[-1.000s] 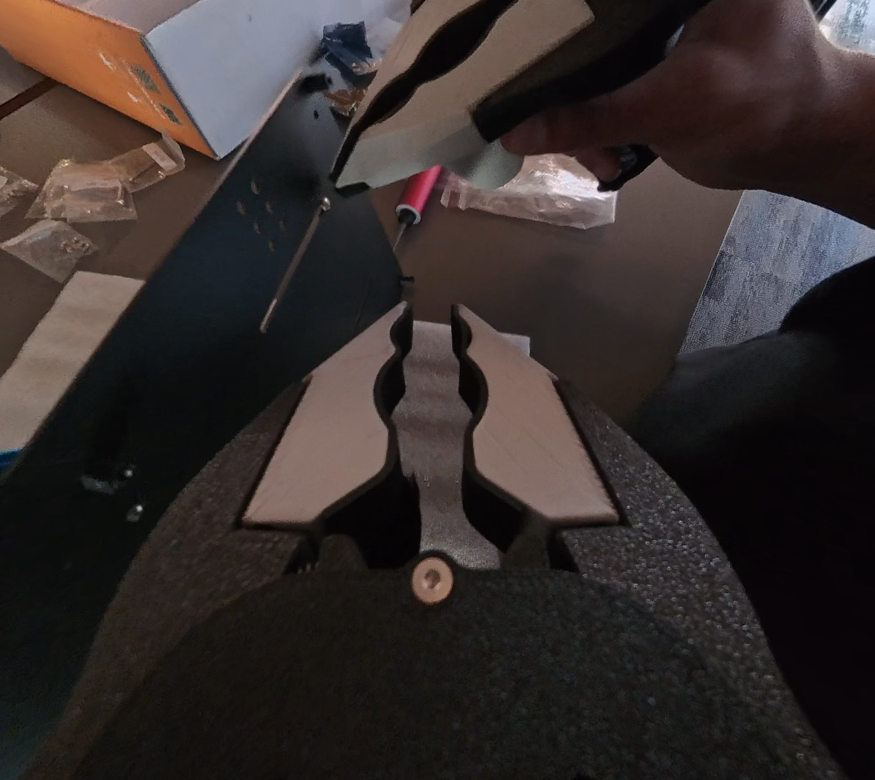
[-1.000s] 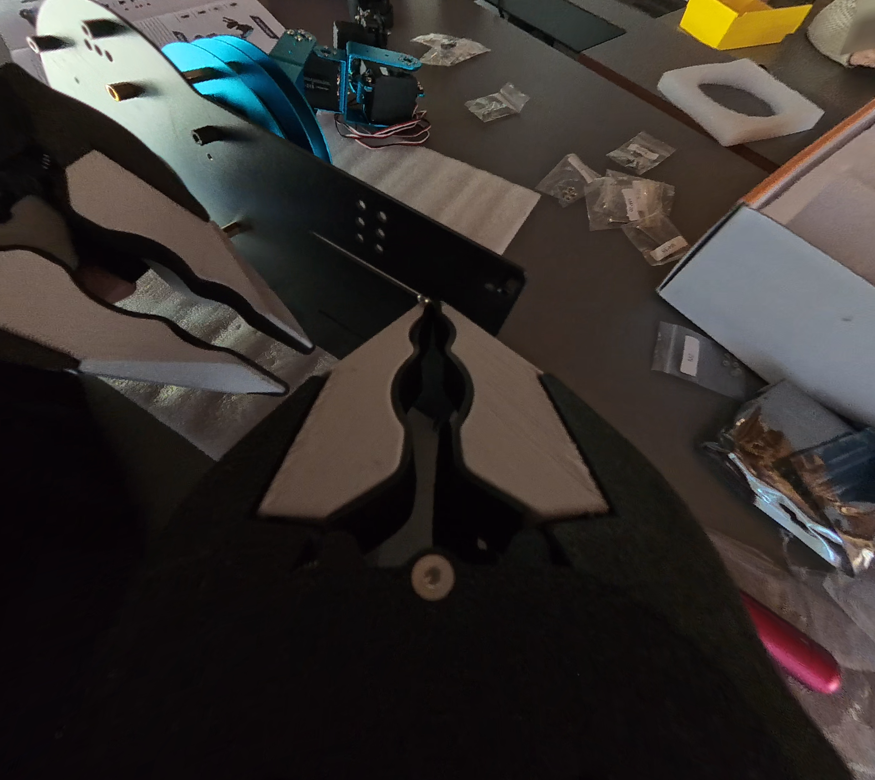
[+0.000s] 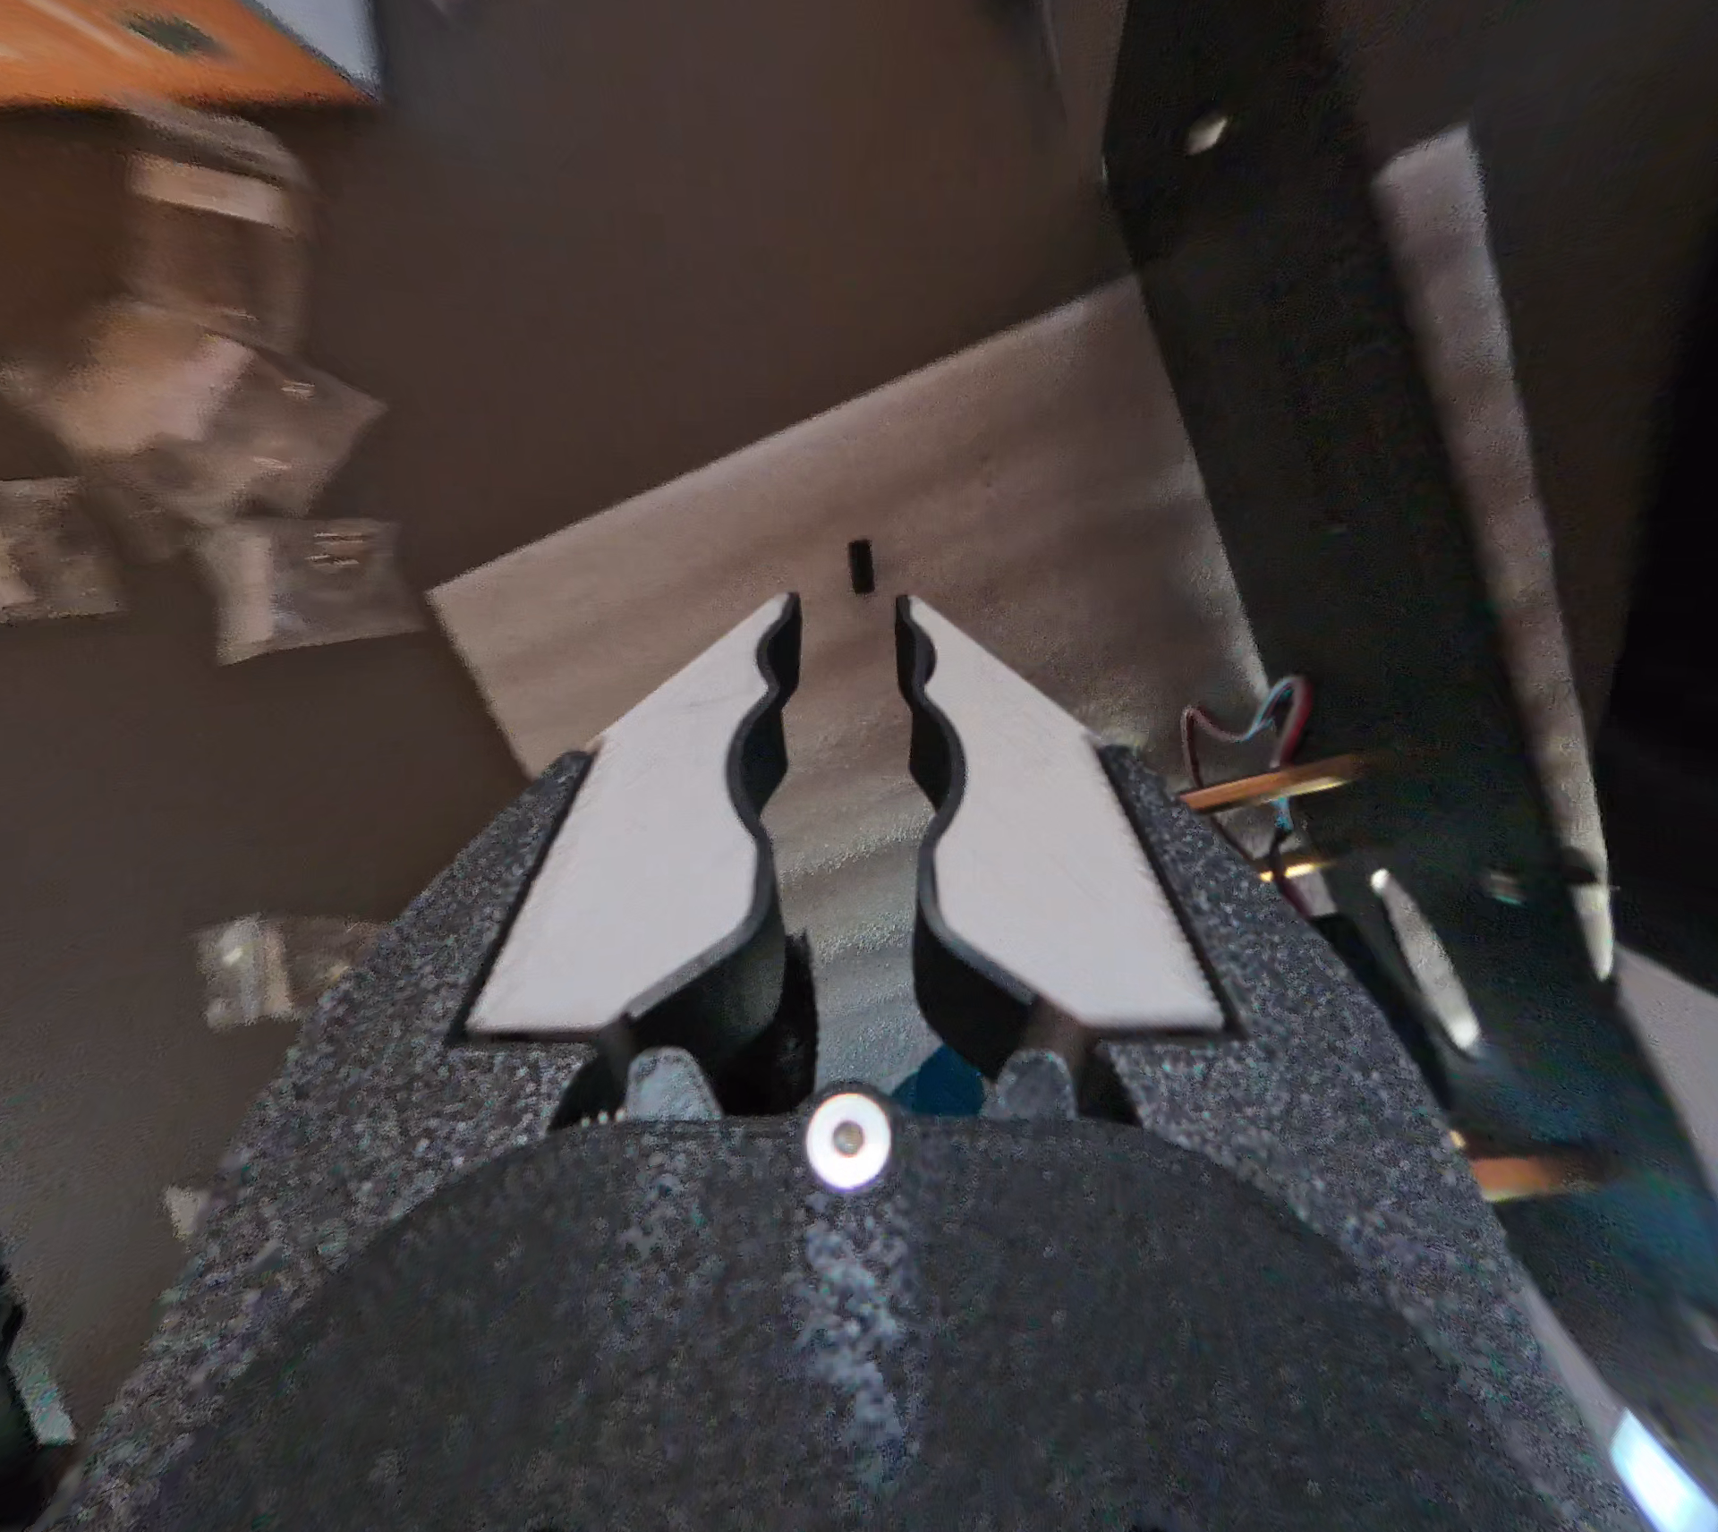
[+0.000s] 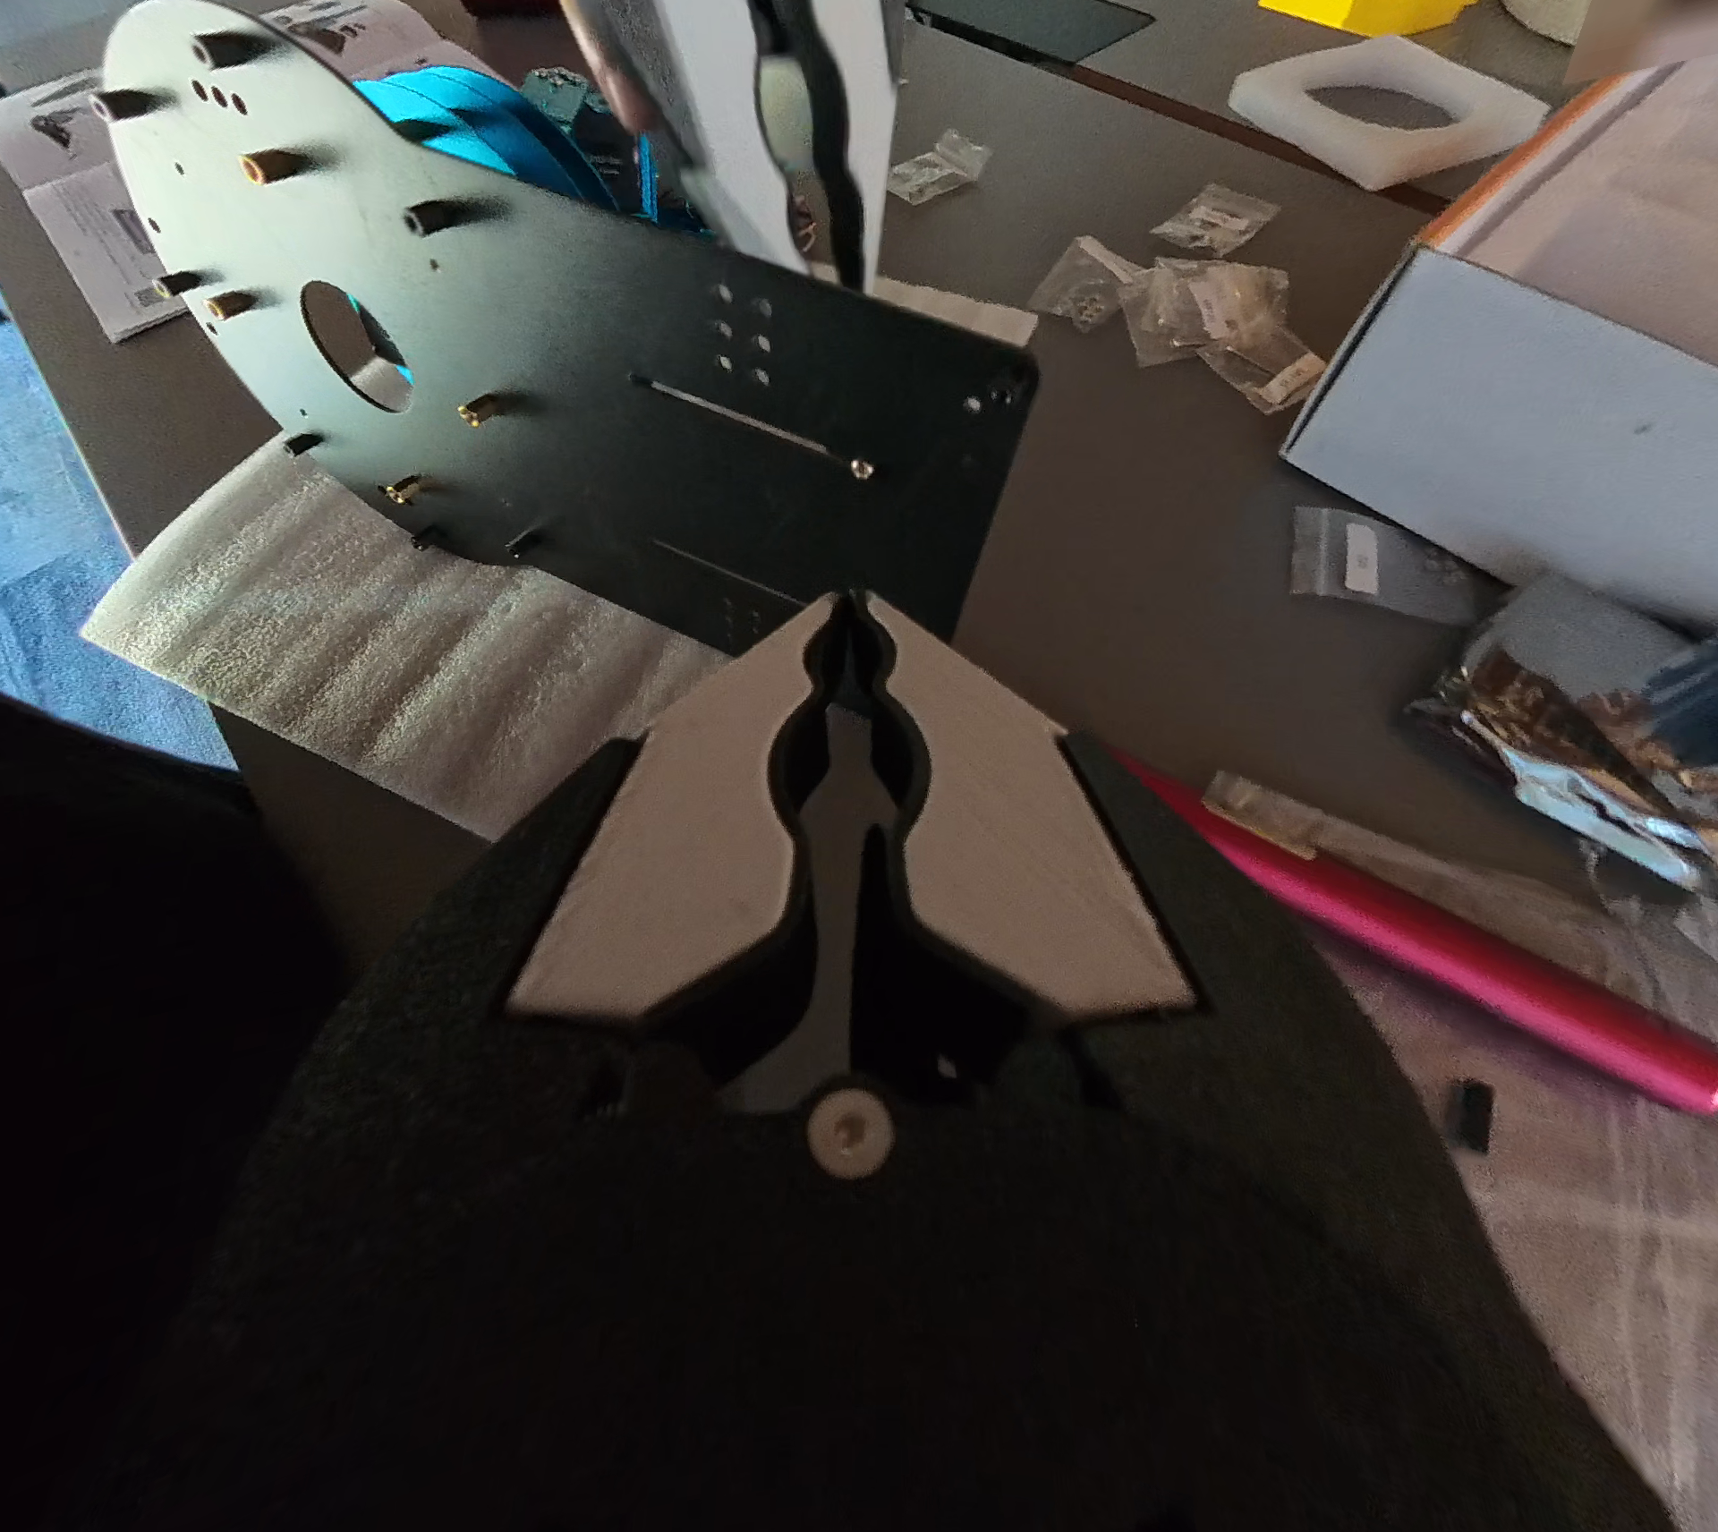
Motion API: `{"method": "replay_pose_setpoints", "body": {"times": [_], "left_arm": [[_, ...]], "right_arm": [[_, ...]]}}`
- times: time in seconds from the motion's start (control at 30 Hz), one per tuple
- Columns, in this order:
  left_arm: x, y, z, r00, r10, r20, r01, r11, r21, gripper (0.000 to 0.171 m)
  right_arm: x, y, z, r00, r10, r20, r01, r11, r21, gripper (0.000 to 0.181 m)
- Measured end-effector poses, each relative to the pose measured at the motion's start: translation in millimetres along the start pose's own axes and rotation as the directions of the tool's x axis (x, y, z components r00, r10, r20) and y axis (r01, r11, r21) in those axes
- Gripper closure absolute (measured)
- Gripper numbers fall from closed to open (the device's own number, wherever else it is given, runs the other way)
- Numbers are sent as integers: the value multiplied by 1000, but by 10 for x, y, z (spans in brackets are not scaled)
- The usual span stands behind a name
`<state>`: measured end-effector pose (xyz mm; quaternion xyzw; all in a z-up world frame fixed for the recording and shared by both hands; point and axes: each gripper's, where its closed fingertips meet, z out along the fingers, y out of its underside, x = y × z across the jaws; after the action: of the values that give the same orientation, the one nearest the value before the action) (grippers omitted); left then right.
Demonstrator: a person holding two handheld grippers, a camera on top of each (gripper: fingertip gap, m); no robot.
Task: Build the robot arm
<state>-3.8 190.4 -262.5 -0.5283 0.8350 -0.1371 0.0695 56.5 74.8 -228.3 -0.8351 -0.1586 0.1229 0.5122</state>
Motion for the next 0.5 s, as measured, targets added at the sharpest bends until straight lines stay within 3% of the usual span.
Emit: {"method": "replay_pose_setpoints", "body": {"times": [0.1,0.3,0.43,0.5], "left_arm": [[21,137,277,995,41,-92,-49,995,-92,152],[-11,135,537,992,70,-102,-78,994,-82,152],[-88,131,526,996,72,-44,-75,995,-70,167],[-112,130,492,999,32,-31,-34,998,-54,167]], "right_arm": [[42,67,-156,998,34,-51,-34,999,9,181],[217,295,-420,979,163,-123,-160,986,38,181],[318,204,-542,978,177,-110,-169,982,83,181],[287,59,-558,991,131,-23,-127,985,118,177]]}}
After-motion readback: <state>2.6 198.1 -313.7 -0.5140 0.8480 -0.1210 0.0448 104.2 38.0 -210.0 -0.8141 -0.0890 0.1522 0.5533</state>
